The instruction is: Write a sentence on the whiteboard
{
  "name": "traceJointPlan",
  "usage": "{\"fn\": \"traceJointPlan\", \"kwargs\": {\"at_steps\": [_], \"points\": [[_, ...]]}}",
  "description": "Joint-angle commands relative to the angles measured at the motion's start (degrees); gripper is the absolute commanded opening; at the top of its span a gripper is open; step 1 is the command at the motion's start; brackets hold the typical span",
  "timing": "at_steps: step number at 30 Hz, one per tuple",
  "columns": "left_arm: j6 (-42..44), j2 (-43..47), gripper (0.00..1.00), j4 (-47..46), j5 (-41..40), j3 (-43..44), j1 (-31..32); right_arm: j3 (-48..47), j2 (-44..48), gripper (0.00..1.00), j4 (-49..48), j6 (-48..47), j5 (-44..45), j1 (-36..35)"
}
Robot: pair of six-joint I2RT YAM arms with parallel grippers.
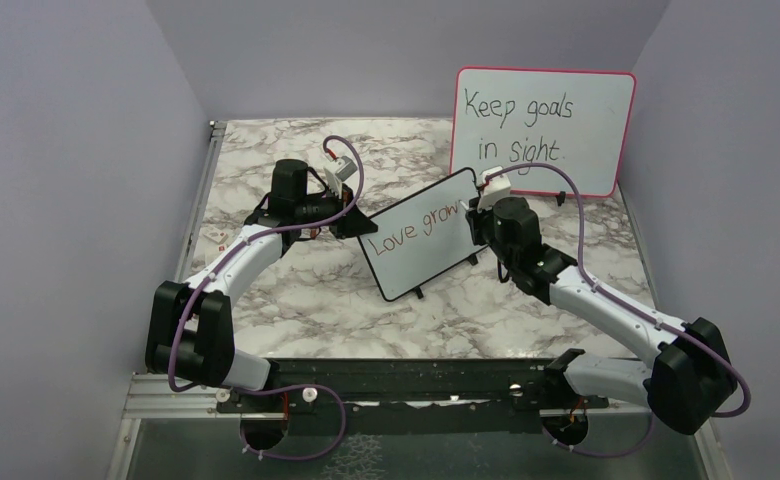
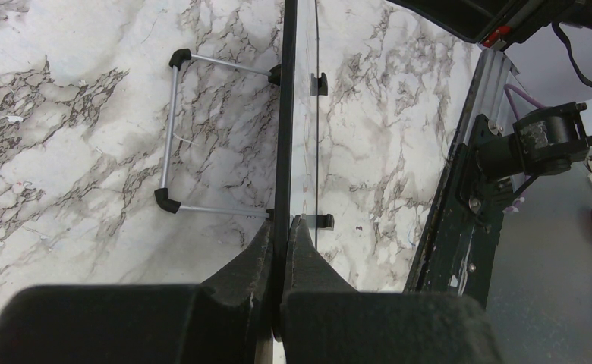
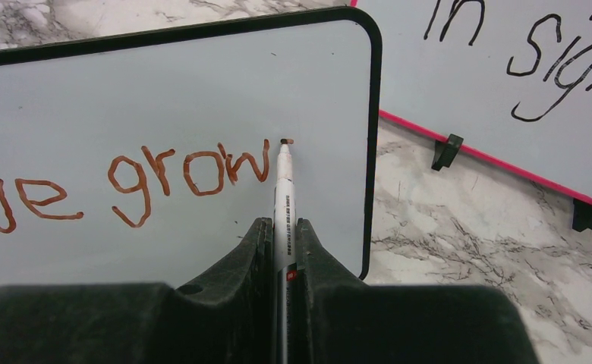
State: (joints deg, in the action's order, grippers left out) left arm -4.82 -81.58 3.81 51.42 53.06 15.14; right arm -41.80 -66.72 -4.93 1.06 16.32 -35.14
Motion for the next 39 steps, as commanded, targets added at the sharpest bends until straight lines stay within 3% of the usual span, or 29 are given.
{"fn": "traceJointPlan", "kwargs": {"at_steps": [1, 33, 39], "points": [[6.84, -2.77, 0.00, 6.51, -10.90, -1.55, 0.33, 0.01, 0.83, 0.00, -0.09, 0.59, -2.28, 0.10], [6.84, -2.52, 0.00, 6.62, -11.41, -1.64, 0.33, 1.31, 0.26, 0.01, 4.80, 2.77, 3.77, 0.12], [6.84, -2.53, 0.00, 6.64, -11.34, -1.64, 0.30, 1.31, 0.54, 0.01, 4.84, 2.58, 1.58, 0.15]]}}
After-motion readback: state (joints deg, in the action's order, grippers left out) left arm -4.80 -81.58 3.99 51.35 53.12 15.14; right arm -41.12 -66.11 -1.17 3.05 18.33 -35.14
